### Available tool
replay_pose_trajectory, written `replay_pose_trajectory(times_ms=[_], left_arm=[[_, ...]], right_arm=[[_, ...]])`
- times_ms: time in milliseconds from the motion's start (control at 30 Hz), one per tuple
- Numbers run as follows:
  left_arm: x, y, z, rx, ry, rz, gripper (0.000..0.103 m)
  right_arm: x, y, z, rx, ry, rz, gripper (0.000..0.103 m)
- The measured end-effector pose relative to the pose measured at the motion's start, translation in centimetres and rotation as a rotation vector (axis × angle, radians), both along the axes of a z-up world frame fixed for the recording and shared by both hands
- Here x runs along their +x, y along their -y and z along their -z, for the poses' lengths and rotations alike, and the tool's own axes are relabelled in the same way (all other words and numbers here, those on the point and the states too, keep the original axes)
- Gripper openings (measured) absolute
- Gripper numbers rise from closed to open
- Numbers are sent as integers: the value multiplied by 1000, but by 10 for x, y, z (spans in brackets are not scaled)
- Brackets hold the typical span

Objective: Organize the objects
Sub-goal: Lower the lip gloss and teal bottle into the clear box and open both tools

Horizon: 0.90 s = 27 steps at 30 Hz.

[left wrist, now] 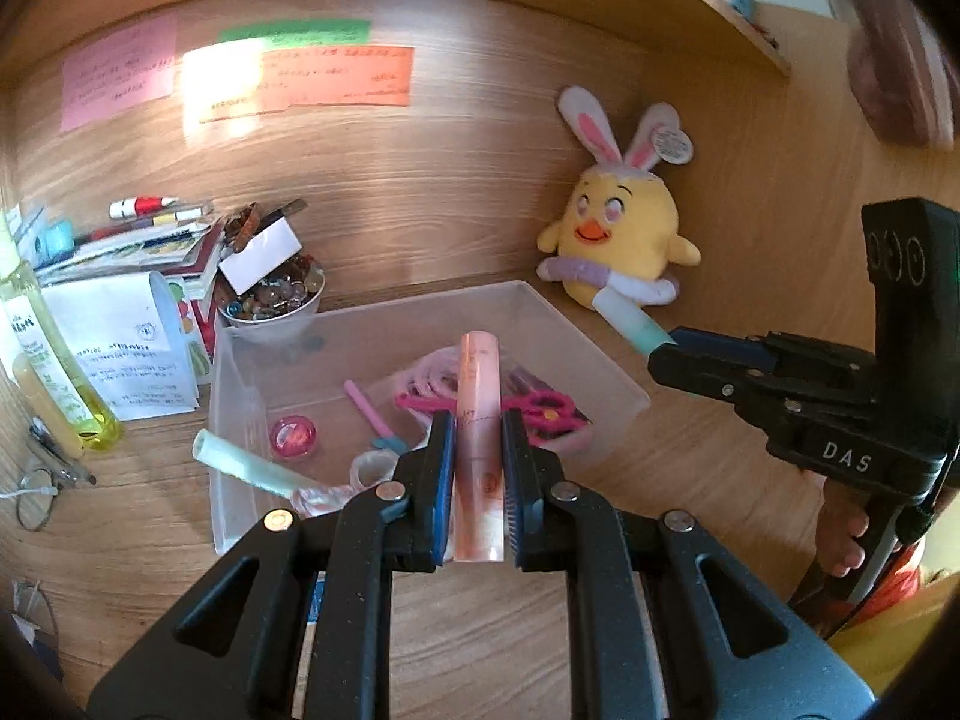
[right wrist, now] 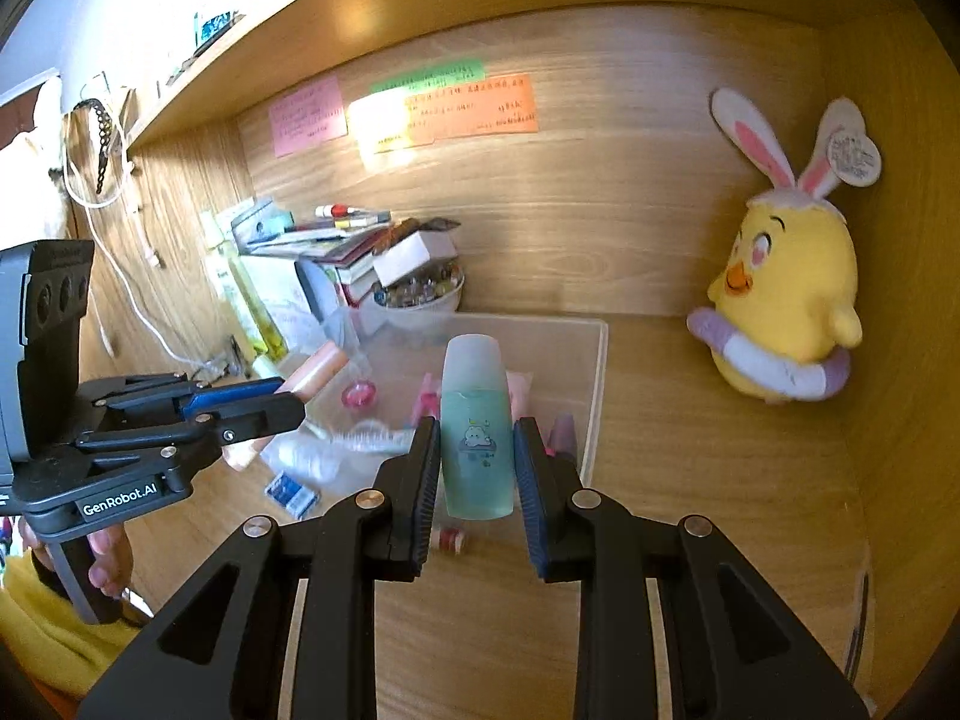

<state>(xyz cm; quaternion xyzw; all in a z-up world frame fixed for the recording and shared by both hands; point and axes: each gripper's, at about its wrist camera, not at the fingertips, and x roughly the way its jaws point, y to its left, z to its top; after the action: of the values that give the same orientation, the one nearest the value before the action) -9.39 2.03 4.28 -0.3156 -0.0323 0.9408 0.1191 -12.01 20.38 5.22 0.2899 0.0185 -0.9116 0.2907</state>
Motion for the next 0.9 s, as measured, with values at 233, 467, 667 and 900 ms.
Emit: replay_pose_trajectory(times_ms=[233, 467, 667, 900], left_arm=[[-24, 13, 16, 27, 71, -34, 14], [-43, 18, 33, 92, 161, -7, 14], [-46, 16, 35, 81, 164, -10, 14], [-34, 15, 22, 82, 125, 3, 16]], right_arm=[[-30, 26, 19, 43, 63, -35, 23], [-54, 37, 43, 49, 143, -29, 23], [-57, 42, 52, 82, 163, -40, 23], [-48, 45, 46, 109, 132, -49, 26]])
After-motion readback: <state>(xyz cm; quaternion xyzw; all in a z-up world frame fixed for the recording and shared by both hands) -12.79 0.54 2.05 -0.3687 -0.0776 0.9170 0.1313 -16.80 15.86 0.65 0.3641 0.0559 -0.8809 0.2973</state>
